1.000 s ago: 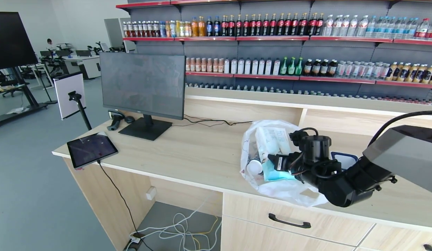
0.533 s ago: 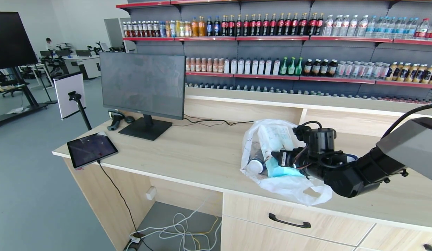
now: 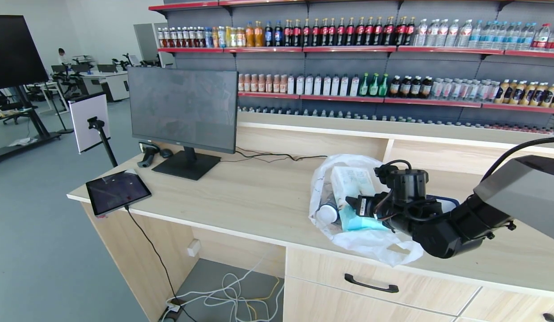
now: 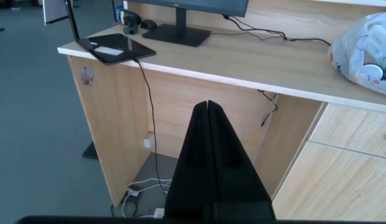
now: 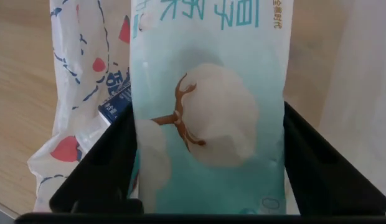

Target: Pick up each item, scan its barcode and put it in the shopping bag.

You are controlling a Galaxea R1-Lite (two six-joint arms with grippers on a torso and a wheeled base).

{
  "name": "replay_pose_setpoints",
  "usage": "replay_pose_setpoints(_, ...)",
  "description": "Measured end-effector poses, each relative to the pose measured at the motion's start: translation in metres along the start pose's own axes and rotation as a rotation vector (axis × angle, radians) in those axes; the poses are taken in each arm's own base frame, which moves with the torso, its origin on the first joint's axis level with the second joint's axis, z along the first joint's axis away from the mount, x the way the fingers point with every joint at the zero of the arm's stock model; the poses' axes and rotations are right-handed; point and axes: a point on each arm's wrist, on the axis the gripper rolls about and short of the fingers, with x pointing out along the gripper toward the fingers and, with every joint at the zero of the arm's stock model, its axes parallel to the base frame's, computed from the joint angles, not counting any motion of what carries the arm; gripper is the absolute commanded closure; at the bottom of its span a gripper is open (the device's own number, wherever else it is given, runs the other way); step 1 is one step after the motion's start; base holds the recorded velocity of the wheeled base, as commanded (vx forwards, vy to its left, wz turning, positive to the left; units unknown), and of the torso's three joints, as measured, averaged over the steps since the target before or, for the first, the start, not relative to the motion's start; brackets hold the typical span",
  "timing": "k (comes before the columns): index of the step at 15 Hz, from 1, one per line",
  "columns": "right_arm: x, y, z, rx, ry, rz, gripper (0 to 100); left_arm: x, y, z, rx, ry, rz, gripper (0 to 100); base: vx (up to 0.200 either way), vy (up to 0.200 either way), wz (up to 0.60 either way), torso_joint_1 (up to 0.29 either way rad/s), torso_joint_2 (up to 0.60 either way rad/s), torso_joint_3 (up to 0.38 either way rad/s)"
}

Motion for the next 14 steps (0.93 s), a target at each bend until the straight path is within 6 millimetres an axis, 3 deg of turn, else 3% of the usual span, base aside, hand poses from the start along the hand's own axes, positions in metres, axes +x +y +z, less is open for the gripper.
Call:
replay_pose_setpoints(7,-0.004,-0.001,-0.002,0.012,-0.088,0.019,0,0.0,0.0,0.0,-0.002,0.001,0.0,100,0.0,0.0,0.0,0.0,0.0,0.0)
replay_pose_setpoints(14,-0.05,0.007,0.025,-0.017,-0.17,0.073,0,0.0,0.0,-0.001,-0.018,0.006,0.0,100,0.0,0.0,0.0,0.0,0.0,0.0)
